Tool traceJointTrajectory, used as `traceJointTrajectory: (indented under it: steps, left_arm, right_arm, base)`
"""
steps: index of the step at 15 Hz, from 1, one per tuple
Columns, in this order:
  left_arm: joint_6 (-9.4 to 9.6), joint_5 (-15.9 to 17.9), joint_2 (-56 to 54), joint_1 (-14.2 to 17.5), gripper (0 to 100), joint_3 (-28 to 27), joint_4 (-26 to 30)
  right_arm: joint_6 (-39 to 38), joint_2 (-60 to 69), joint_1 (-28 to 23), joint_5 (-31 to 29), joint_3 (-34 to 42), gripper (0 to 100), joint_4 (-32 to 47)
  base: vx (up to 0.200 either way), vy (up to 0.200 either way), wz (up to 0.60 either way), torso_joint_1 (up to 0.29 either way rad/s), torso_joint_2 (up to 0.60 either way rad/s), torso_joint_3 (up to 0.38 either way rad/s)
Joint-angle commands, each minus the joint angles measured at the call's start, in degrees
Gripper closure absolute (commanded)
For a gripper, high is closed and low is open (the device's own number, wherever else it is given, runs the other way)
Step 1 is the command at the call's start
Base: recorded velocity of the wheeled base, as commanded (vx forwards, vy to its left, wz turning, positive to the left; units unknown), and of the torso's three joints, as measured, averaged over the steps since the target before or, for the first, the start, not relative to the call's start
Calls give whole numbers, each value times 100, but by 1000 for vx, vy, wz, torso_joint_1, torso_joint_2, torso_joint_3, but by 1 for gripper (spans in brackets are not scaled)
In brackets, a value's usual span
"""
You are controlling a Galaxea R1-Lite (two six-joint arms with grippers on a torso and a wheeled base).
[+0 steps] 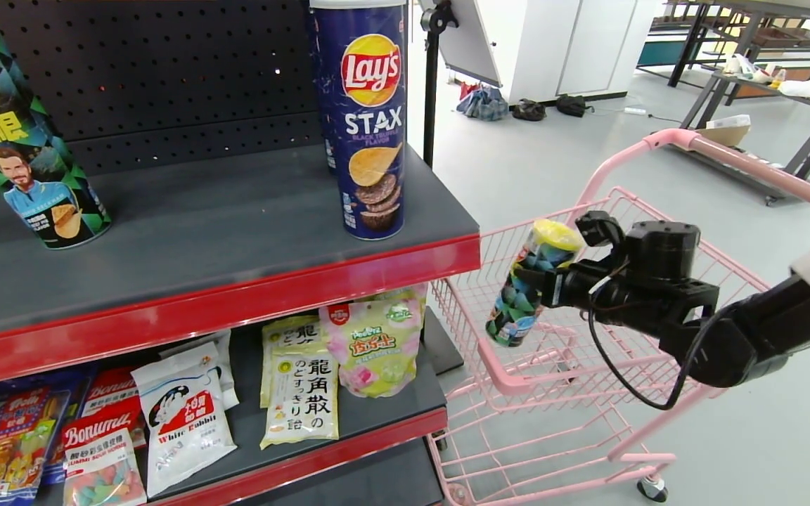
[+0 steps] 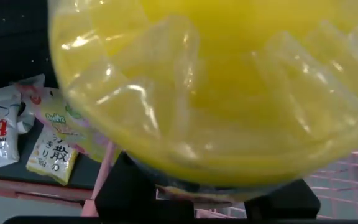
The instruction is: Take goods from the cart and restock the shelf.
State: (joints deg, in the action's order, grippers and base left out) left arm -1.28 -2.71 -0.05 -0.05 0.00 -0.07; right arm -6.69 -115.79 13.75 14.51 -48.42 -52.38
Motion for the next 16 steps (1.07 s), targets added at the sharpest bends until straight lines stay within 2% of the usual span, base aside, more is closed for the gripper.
traceJointTrajectory:
  steps: [1,3,5,7,8,11,16]
  left_arm:
    - [-4,-2,5,-4,0,0,-1]
    - [-4,-2,5,5,0,0,-1]
    - [-4,-2,5,-4,0,0,-1]
    - [31,-2,5,5,0,0,-1]
    - [154,95,5,5,0,0,7]
    - [198,192,5,5,0,0,7]
    - [198,192,5,5,0,0,7]
  right_arm:
    - [379,1357,-417,-44,-405,100,923]
    - [467,2834,-663,-159,-581,100,2153]
    - [731,4178,-672,-879,-546,100,3630]
    - [889,5664,-751,-923,-537,100,5607]
    - [889,6191,-821,-862,-493,100,6240]
    - [924,7263,-1208,-1029,26,100,6996]
    - [1135,7940,-1287,-1064,562,100,7022]
  base:
    - [0,0,0,0,0,0]
    - [0,0,0,0,0,0]
    - [0,0,0,0,0,0]
    - [0,0,0,0,0,0]
    - [0,0,0,0,0,0]
    - [0,0,0,0,0,0]
    - [0,0,0,0,0,0]
